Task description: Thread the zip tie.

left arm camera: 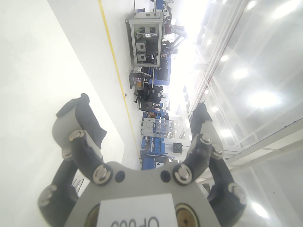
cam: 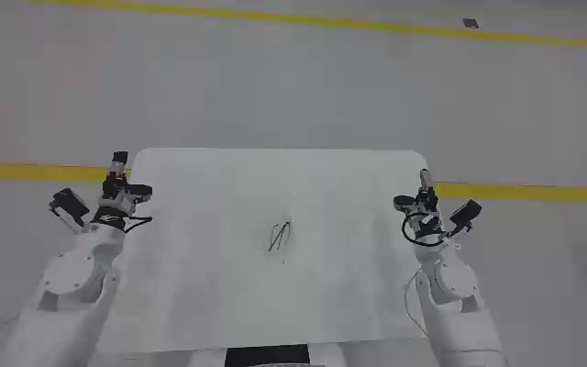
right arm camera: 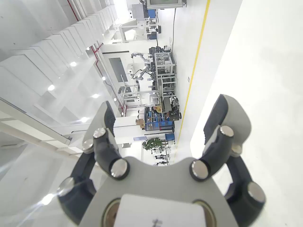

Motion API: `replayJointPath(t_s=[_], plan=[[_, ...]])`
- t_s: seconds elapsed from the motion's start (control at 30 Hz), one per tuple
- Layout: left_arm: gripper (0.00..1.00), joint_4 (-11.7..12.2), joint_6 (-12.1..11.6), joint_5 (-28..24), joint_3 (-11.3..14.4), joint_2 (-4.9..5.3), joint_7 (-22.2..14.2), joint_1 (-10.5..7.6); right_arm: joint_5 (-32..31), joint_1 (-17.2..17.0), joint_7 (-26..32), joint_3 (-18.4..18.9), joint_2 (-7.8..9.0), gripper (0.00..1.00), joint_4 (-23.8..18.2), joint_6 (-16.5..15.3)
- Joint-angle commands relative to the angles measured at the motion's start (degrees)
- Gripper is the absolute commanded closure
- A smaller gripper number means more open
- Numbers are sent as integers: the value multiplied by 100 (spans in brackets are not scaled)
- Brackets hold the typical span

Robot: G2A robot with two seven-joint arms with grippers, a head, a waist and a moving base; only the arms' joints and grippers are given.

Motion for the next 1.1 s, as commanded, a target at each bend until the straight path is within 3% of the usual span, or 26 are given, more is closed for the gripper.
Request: replayJointPath(t_s=[0.0, 0.03, 0.07, 0.1, 0.13, 0.17, 0.2, 0.23, 0.27, 0.3, 0.33, 0.37, 0.4, 0.57, 0.67, 0.97, 1.07], plan=[[0, 0, 0, 0, 0, 0, 0, 0, 0, 0, 0, 0, 0, 0, 0, 0], [22, 0, 0, 0, 0, 0, 0, 0, 0, 0, 0, 0, 0, 0, 0, 0], [22, 0, 0, 0, 0, 0, 0, 0, 0, 0, 0, 0, 0, 22, 0, 0], [22, 0, 0, 0, 0, 0, 0, 0, 0, 0, 0, 0, 0, 0, 0, 0], [22, 0, 0, 0, 0, 0, 0, 0, 0, 0, 0, 0, 0, 22, 0, 0], [0, 0, 0, 0, 0, 0, 0, 0, 0, 0, 0, 0, 0, 0, 0, 0], [0, 0, 0, 0, 0, 0, 0, 0, 0, 0, 0, 0, 0, 0, 0, 0], [22, 0, 0, 0, 0, 0, 0, 0, 0, 0, 0, 0, 0, 22, 0, 0], [22, 0, 0, 0, 0, 0, 0, 0, 0, 0, 0, 0, 0, 22, 0, 0], [22, 0, 0, 0, 0, 0, 0, 0, 0, 0, 0, 0, 0, 0, 0, 0], [0, 0, 0, 0, 0, 0, 0, 0, 0, 0, 0, 0, 0, 0, 0, 0], [22, 0, 0, 0, 0, 0, 0, 0, 0, 0, 0, 0, 0, 0, 0, 0], [0, -75, -7, 83, 58, 4, -111, -3, 0, 0, 0, 0, 0, 0, 0, 0], [0, -381, 97, 1134, 334, 48, -665, 154, 0, 0, 0, 0, 0, 0, 0, 0], [0, -446, 36, 1299, 304, 63, -835, 258, 0, 0, 0, 0, 0, 0, 0, 0], [0, -446, 36, 1299, 304, 63, -835, 258, 0, 0, 0, 0, 0, 0, 0, 0], [0, -584, 15, 1736, 442, 82, -1085, 162, 0, 0, 0, 0, 0, 0, 0, 0]])
